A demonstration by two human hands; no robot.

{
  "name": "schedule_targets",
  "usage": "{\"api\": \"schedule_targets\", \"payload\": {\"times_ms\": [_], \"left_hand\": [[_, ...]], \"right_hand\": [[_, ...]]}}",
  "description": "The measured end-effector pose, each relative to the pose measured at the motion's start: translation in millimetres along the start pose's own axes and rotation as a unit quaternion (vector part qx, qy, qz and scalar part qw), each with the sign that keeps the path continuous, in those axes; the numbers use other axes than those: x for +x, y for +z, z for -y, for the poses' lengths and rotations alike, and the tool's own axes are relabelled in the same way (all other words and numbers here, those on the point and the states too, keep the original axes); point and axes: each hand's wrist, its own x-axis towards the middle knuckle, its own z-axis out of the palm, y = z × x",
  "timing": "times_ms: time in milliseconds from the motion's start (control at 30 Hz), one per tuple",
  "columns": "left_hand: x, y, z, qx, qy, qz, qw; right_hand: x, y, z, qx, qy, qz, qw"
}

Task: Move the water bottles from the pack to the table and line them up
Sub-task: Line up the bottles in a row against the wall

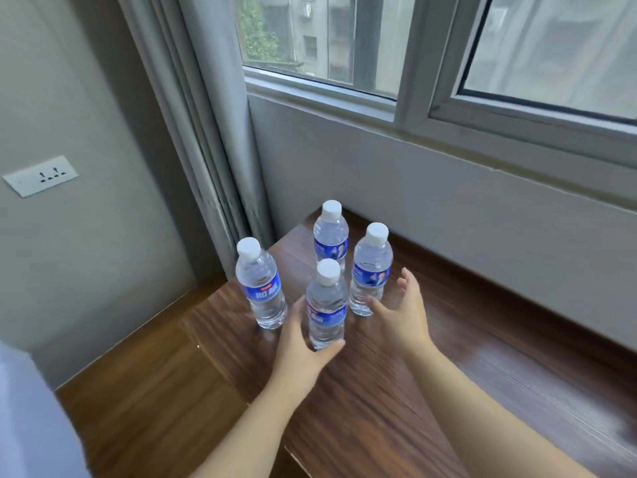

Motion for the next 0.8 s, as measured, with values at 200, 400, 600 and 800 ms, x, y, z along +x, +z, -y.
{"api": "schedule_targets", "payload": {"times_ms": [200,400,600,800], "left_hand": [[34,2,9,-0.007,-0.006,0.03,0.999],[35,0,9,-0.049,-0.019,0.03,0.998],[33,10,5,-0.05,-0.021,0.027,0.998],[32,54,-19,-0.046,-0.011,0.061,0.997]], "right_hand": [[20,19,8,0.035,-0.023,0.017,0.999],[24,28,6,0.059,-0.012,-0.029,0.998],[15,3,-11,0.081,-0.007,-0.063,0.995],[0,-68,-31,0.092,-0.013,-0.103,0.99]]}}
